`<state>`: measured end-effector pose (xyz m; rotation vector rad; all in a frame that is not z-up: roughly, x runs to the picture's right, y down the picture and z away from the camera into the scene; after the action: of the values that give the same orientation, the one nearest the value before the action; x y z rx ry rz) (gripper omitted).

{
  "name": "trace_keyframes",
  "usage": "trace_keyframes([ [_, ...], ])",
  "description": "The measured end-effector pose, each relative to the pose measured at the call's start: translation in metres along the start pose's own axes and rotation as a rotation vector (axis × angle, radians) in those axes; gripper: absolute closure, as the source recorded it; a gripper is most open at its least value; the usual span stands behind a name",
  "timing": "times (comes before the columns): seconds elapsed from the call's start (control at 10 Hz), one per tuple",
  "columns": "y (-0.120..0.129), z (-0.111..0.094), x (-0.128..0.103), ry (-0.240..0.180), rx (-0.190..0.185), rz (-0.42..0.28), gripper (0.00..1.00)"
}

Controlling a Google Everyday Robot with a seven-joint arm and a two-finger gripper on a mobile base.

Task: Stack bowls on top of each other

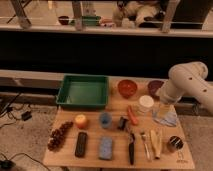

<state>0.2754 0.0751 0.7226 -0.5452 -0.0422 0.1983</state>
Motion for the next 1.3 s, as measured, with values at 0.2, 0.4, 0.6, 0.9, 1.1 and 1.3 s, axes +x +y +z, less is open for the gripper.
trace_keyframes([
  [0.2,-0.016,0.007,-0.014,-0.015,0.006,-0.028,0.20],
  [0.4,-0.030,0.018,-0.028,-0.035,0.009,-0.045,0.20],
  [0.6,-0.037,0.030,-0.034,-0.045,0.016,-0.051,0.20],
  [0.9,-0.051,0.056,-0.059,-0.064,0.017,-0.049,0.20],
  [1.1,-0.062,0.063,-0.071,-0.073,0.031,-0.052,0.20],
  [1.3,-0.075,0.065,-0.086,-0.081,0.050,-0.062,0.20],
])
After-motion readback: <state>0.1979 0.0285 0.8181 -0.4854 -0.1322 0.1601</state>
